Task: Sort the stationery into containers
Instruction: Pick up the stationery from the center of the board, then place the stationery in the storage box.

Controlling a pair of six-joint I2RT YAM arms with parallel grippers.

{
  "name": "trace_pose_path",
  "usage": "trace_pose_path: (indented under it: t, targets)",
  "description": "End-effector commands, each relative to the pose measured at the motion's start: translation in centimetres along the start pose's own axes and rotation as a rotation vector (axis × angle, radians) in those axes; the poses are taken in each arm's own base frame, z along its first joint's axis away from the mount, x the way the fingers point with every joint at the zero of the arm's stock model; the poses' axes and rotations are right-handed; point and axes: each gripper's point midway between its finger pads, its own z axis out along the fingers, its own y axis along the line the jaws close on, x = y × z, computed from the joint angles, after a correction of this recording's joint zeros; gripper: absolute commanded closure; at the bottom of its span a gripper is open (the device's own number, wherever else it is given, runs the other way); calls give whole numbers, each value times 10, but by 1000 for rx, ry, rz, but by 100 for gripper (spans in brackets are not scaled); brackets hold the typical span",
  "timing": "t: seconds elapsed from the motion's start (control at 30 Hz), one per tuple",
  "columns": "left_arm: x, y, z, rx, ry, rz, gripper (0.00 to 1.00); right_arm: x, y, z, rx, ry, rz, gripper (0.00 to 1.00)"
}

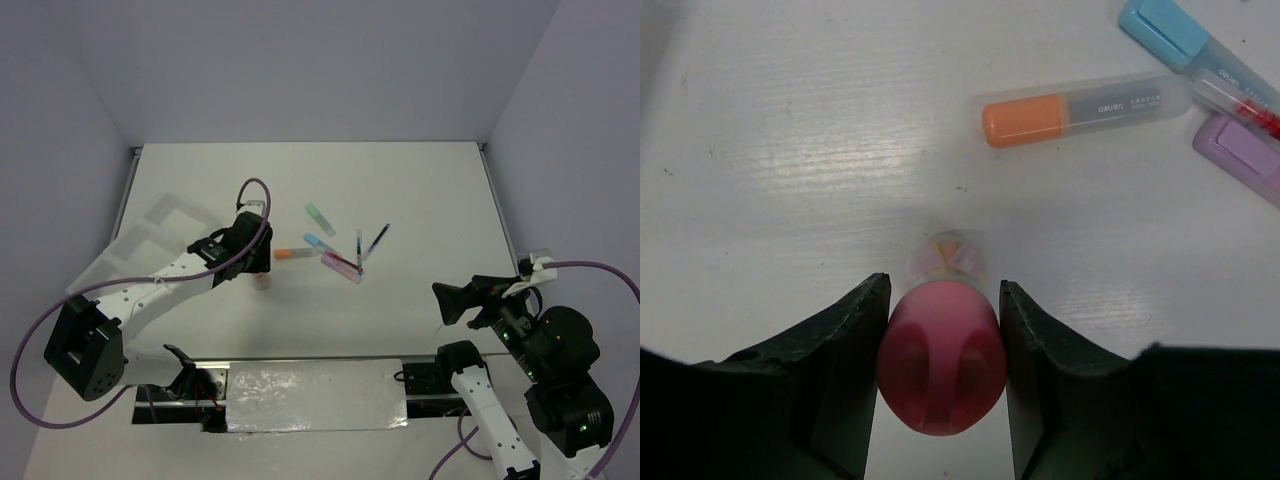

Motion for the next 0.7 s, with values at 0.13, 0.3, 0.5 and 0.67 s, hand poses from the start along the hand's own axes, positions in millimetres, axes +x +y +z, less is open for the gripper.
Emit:
trace_pose_path:
  t: [0.13, 0.3, 0.5, 0.67]
  targets:
    - [-35, -6, -17, -2, -76, -8, 100, -13, 4, -4, -20, -59, -23, 0]
    - [-91, 45, -61, -214, -194, -100, 100, -13, 4, -4, -25, -58, -23, 0]
    - [-153, 128, -71, -303, -219, -298, 100, -12, 5, -3, -31, -59, -22, 0]
    - [-186, 165, -45, -278, -146, -377, 100, -12, 9, -2, -49, -53, -23, 0]
